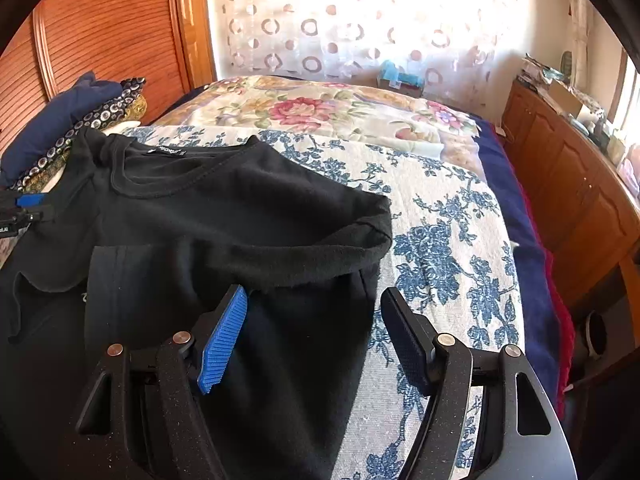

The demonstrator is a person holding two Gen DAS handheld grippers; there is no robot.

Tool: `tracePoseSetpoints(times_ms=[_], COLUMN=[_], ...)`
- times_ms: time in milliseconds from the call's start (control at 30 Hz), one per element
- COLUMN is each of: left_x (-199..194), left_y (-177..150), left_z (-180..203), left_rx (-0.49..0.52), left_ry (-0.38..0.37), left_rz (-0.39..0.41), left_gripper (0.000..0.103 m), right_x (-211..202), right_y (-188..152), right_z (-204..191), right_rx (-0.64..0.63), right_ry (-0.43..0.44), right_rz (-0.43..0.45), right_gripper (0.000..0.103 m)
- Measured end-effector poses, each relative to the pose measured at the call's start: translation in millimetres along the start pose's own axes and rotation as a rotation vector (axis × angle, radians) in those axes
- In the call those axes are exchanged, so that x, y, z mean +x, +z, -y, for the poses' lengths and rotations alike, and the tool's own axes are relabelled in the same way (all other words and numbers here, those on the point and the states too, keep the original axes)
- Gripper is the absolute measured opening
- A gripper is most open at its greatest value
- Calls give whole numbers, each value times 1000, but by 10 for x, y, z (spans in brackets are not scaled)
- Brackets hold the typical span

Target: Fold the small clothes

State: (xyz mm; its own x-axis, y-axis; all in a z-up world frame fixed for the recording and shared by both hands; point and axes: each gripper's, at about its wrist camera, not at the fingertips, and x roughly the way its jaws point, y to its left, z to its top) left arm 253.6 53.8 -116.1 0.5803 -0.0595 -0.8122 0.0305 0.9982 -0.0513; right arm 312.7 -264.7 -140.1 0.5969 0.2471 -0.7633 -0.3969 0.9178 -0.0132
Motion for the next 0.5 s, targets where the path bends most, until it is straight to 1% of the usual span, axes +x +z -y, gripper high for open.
tracePoseSetpoints(times_ms=[167,333,367,400,433,467,500], left_x=[43,14,6,4,1,2,3], left_y=[58,73,65,57,55,58,56], left_z=[14,-16,-24,-34,-52,-76,-93], left_rx=[-12,-33,-33,-35,-42,-50,-54], left_ry=[-4,-40,-41,-36,-35,-44,-45], left_rz=[5,35,41,45,48,49,47], left_gripper=[49,48,37,31,29,20,18], right_x=[-34,-30,-21,-7,9,24,43], right_y=[8,20,17,15,13,13,15], right_z=[81,192,221,249,280,302,333], right_rx=[9,35,41,48,57,64,75], right_ry=[-18,-30,-29,-27,-23,-16,-6], right_rz=[5,1,-3,-7,-12,-16,-22], right_gripper=[71,71,71,71,71,71,71])
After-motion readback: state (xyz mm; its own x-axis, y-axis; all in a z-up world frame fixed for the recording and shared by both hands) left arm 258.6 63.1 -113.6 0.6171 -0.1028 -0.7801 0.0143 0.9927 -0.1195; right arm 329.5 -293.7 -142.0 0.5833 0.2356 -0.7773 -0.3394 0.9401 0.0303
